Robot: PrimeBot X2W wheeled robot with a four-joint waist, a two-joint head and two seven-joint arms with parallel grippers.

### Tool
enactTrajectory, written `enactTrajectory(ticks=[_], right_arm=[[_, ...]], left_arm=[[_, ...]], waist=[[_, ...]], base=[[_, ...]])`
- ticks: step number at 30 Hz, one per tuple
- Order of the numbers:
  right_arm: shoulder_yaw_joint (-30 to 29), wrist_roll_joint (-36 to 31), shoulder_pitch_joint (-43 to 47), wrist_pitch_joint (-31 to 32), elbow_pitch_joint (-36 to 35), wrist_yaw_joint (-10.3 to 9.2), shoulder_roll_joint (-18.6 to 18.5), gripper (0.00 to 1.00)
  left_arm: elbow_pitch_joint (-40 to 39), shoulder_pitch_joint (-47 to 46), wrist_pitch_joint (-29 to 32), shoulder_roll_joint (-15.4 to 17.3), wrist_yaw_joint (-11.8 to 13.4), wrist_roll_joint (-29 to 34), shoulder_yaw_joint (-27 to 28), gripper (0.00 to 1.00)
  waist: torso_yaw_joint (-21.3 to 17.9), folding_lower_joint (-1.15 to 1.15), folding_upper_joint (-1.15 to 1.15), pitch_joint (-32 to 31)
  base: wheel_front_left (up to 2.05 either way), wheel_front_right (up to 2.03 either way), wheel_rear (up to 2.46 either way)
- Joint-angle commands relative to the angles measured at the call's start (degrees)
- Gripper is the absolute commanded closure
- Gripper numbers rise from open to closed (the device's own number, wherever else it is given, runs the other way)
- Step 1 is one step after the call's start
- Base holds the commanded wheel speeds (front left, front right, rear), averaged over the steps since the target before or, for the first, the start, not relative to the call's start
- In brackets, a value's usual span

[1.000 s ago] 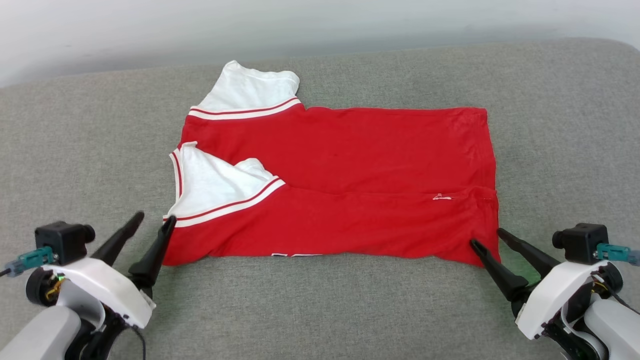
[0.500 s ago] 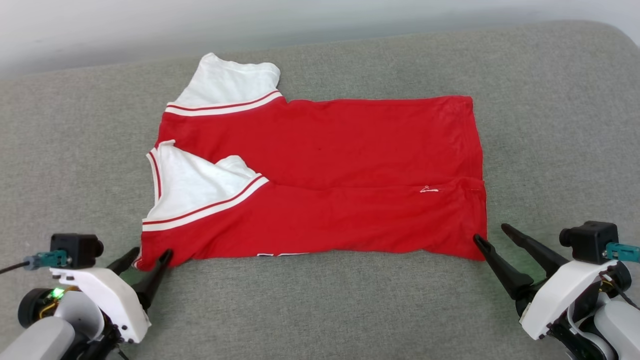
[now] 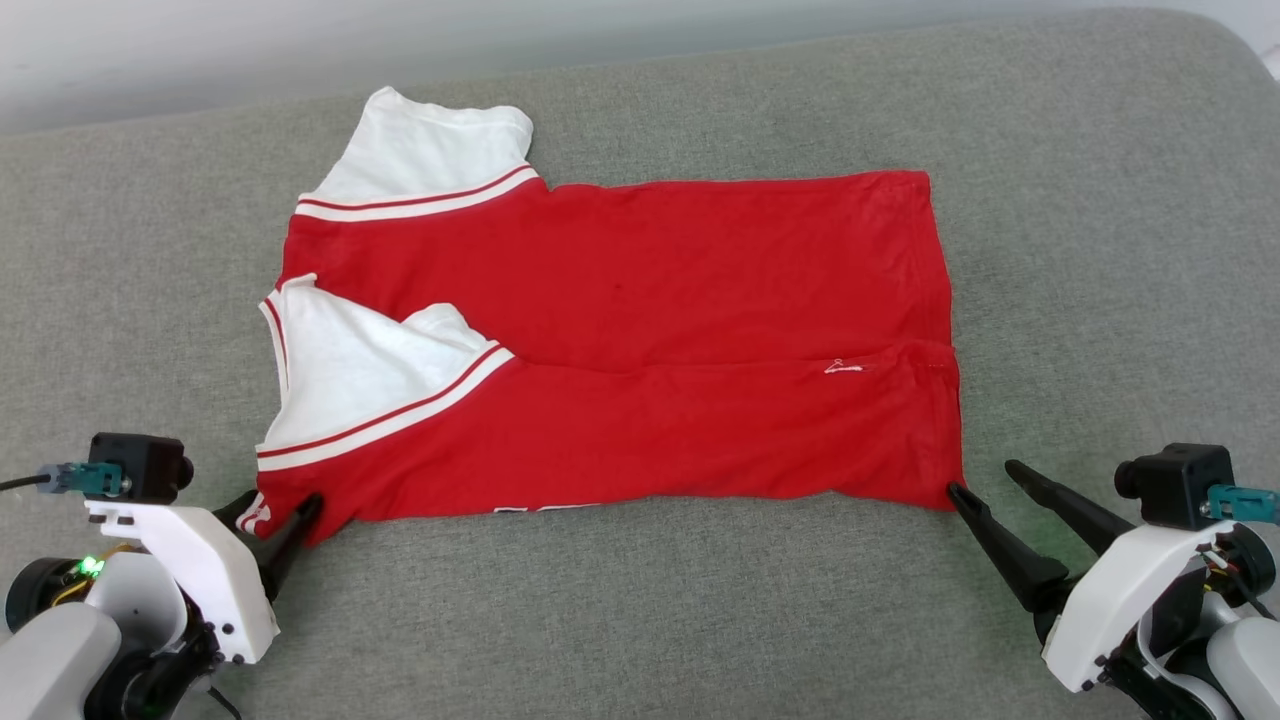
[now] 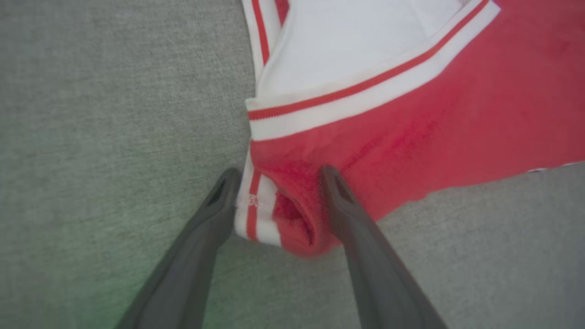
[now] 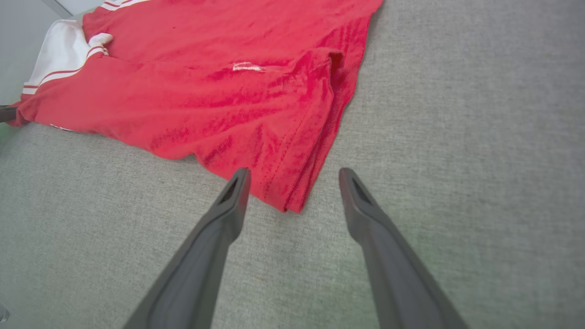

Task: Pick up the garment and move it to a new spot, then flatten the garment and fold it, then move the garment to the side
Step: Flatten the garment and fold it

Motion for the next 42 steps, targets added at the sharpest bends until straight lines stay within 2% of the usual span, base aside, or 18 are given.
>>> enactTrajectory(ticks=[1, 12, 21, 27, 33, 42], right_arm=[[-1.4, -1.1, 1.2, 1.7, -1.3, -0.05, 0.8, 0.0], [-10.7, -5.6, 5.2, 14.4, -10.6, -0.05, 5.2, 0.0], [-18.8, -11.9, 6.1, 29.4, -16.1, -0.05, 12.4, 0.0], [-20.7, -16.1, 5.1, 36.7, -14.6, -0.04, 15.9, 0.0], [-22.5, -18.4, 3.4, 40.4, -11.0, -0.04, 18.3, 0.0], [-22.9, -18.8, 1.6, 44.7, -5.1, -0.06, 19.5, 0.0]], left_arm=[[0.9, 1.6, 2.3, -0.8, 0.5, -0.6, -1.7, 1.0], [-5.0, -2.3, 6.3, 2.1, 1.2, 0.5, -1.7, 1.0], [-10.7, -5.3, 8.7, 4.1, 2.3, 1.5, -1.2, 1.0], [-11.4, -5.2, 8.3, 3.3, 2.6, 2.0, -1.7, 1.0], [-11.1, -6.0, 8.0, 2.2, 2.0, 2.5, -2.3, 1.0], [-10.2, -7.0, 8.1, 1.2, 1.0, 3.1, -3.3, 1.0]], waist=[[0.1, 0.01, 0.0, 0.2], [1.0, 0.01, 0.0, 0.7], [1.3, 0.01, 0.0, 1.1], [1.5, 0.01, 0.0, 1.8], [2.5, 0.01, 0.0, 2.6], [4.0, 0.01, 0.0, 3.3]], base=[[0.0, 0.0, 0.0], [0.0, 0.0, 0.0], [0.0, 0.0, 0.0], [0.0, 0.0, 0.0], [0.0, 0.0, 0.0], [0.0, 0.0, 0.0]])
